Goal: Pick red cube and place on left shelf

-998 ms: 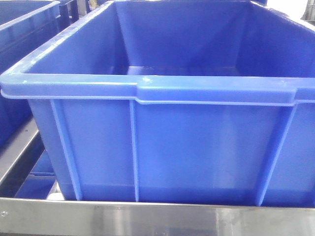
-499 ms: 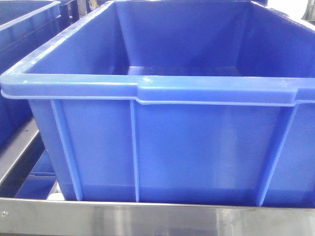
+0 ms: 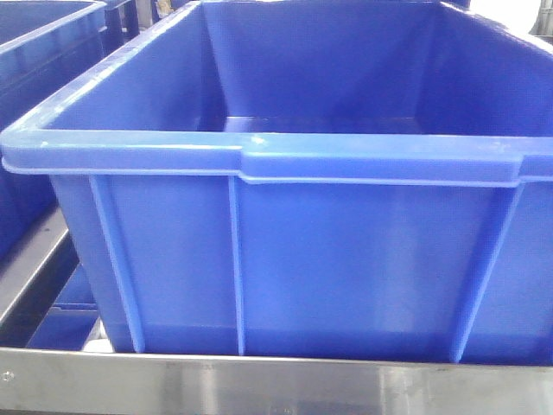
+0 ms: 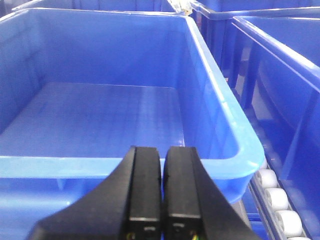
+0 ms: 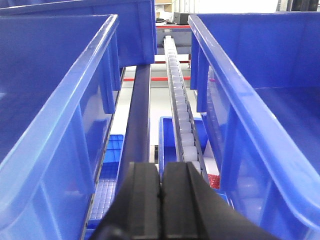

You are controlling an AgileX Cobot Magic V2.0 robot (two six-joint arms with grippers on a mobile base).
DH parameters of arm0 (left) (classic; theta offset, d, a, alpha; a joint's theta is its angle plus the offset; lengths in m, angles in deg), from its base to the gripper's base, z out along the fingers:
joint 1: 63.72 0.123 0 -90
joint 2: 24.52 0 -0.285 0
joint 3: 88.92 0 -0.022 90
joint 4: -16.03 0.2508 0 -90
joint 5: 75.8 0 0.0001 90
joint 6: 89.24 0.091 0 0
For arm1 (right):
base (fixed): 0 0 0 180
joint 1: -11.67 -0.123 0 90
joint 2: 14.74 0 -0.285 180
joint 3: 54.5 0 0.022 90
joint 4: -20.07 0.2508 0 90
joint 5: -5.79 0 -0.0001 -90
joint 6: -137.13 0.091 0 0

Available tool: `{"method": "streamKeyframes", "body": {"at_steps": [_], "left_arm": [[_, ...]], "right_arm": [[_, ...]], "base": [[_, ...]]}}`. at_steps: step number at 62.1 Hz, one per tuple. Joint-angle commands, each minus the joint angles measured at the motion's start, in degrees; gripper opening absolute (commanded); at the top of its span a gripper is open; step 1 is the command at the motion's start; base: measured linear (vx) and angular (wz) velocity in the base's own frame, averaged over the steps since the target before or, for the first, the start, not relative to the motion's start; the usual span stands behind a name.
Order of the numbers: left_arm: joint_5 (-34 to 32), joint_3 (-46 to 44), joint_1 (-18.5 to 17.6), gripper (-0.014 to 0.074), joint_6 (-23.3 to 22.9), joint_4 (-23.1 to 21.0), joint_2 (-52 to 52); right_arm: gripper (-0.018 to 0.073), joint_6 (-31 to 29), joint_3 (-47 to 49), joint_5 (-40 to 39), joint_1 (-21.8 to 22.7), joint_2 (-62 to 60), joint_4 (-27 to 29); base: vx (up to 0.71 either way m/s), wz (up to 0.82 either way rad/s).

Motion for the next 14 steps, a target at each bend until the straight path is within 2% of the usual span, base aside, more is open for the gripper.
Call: {"method": "streamKeyframes", "body": {"at_steps": [1,14], "left_arm": [[-5.1,1.4,-0.3,0.0101,-0.3,0.0,-0.7],[-5.1,1.4,-0.3,0.0102,-0.3,0.0,-0.7]], "right_arm": [[0.0046,-0.5,1.4,-5.4,0.4,-1.1,-0.6],[0.0046,-0.5,1.4,-5.4,0.4,-1.1,-0.6]], "base": [[0.0,0.0],[0.0,0.0]]}}
